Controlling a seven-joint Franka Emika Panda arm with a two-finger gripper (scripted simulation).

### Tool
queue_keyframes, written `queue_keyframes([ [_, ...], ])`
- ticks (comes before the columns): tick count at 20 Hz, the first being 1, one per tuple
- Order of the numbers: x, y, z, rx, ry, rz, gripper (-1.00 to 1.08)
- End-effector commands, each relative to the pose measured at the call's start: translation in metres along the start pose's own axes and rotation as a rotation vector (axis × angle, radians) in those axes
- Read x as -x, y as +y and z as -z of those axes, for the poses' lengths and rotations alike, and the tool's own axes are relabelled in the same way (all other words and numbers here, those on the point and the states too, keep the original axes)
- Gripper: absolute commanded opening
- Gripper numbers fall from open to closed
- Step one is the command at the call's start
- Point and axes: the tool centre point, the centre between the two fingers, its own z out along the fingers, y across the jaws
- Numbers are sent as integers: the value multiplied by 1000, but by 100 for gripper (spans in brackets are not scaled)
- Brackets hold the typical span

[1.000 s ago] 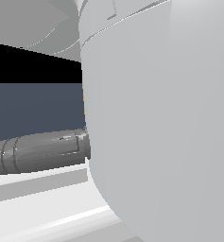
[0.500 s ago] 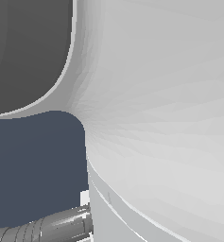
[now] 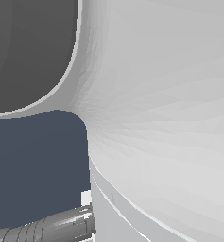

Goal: Insert the peg into the horizontal hole in a box.

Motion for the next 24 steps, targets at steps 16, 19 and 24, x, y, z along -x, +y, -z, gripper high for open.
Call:
queue_keyframes([
  [16,-72,23,13,0,0,10,-100],
  [19,-107,35,19,0,0,15,-100],
  [24,-170,55,30,1,-1,23,-100],
])
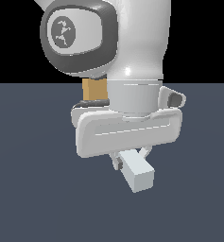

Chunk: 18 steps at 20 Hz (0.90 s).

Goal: Insert the peg into the horizontal hole in a box.

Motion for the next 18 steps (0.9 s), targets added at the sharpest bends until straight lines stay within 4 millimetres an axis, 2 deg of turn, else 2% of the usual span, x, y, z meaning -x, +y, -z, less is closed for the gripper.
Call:
queue_keyframes([
  [1,-31,11,7,3,-1,4,-100],
  [6,-94,34,18,3,-2,12,-100],
  [10,-136,49,26,3,-2,18,-100],
  [14,-165,60,31,3,-2,22,-100],
  [18,-180,67,34,3,-2,23,-100],
])
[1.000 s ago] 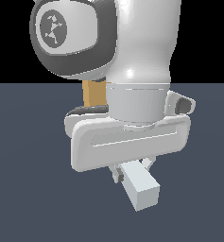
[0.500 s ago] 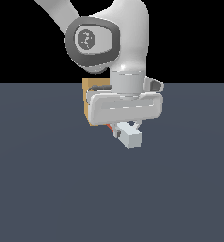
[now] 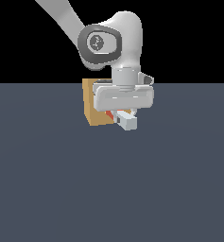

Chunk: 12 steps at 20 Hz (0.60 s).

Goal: Insert the peg into the horizontal hole in a box.

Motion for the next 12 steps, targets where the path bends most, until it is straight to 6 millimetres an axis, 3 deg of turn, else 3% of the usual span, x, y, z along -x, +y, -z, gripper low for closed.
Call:
queue_keyframes([
  [1,-6,4,3,2,-1,-2,-100],
  [12,-3,4,2,2,-1,-1,-100],
])
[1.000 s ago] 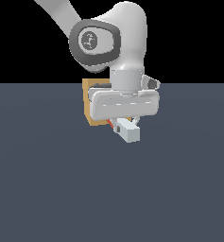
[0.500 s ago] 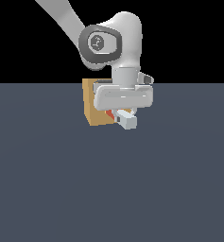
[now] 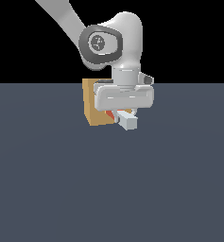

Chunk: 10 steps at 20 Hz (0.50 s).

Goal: Insert the peg into the horizontal hole in a box.

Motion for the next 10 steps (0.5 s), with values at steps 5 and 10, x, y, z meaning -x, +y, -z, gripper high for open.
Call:
queue_keyframes([
  [5,0,1,2,3,0,1,-100],
  [10,-11,1,2,3,0,1,-100],
])
